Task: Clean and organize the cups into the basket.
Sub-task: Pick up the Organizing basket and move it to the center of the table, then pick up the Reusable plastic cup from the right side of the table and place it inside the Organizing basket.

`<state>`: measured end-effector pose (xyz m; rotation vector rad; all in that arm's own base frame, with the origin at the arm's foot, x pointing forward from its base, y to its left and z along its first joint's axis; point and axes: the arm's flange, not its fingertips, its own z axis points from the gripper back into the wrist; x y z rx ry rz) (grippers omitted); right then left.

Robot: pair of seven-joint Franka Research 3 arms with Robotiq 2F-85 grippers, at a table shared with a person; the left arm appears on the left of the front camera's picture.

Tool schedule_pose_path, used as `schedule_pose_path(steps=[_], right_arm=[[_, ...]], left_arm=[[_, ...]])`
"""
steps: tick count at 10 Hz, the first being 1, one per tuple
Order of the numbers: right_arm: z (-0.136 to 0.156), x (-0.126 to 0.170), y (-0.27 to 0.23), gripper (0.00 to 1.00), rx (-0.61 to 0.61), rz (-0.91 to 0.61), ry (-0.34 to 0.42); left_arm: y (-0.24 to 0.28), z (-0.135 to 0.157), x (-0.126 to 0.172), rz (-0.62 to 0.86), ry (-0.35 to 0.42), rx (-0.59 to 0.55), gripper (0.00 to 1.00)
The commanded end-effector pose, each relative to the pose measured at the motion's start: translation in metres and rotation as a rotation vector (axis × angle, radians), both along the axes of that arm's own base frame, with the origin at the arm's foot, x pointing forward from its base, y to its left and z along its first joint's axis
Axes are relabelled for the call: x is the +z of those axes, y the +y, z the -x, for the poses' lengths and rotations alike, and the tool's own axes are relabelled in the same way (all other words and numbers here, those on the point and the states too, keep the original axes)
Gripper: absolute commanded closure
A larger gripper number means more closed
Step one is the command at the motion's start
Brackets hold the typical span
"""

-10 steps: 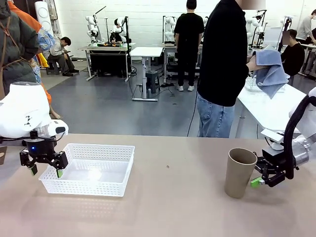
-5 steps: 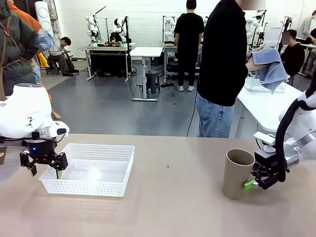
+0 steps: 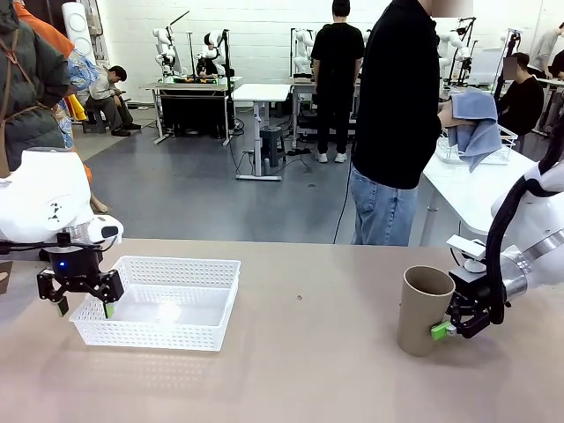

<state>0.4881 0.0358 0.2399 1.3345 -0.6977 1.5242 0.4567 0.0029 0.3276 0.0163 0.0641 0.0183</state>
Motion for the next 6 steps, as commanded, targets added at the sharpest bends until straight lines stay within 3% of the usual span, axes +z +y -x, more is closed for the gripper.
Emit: schedule_pose_path(steps=[1, 2, 3, 4, 5, 6], right_arm=[[-0.0018, -0.0028, 0.0052, 0.0, 0.008, -0.027, -0.035], [-0.0008, -0.0031, 0.0049, 0.6, 0.021, -0.024, -0.042], [-0.001, -0.0036, 0.0043, 0.59, 0.022, -0.026, -0.043], [-0.0014, -0.004, 0.0041, 1.0, 0.023, -0.027, -0.045], [-0.0016, -0.0041, 0.0039, 0.65, 0.022, -0.028, -0.045], [-0.0019, -0.0041, 0.0036, 1.0, 0.018, -0.026, -0.048]], left_arm=[[0.0046, -0.0005, 0.0112, 0.093, 0.005, -0.025, 0.0], [0.0048, -0.0008, 0.0112, 0.099, 0.01, -0.028, 0.0], [0.0051, -0.0029, 0.0093, 0.095, 0.013, -0.048, 0.0], [0.0054, -0.003, 0.0097, 0.099, 0.013, -0.069, 0.58], [0.0055, -0.0027, 0.0107, 0.099, 0.024, -0.077, 0.58], [0.0058, -0.0026, 0.0113, 0.096, 0.027, -0.076, 1.0]])
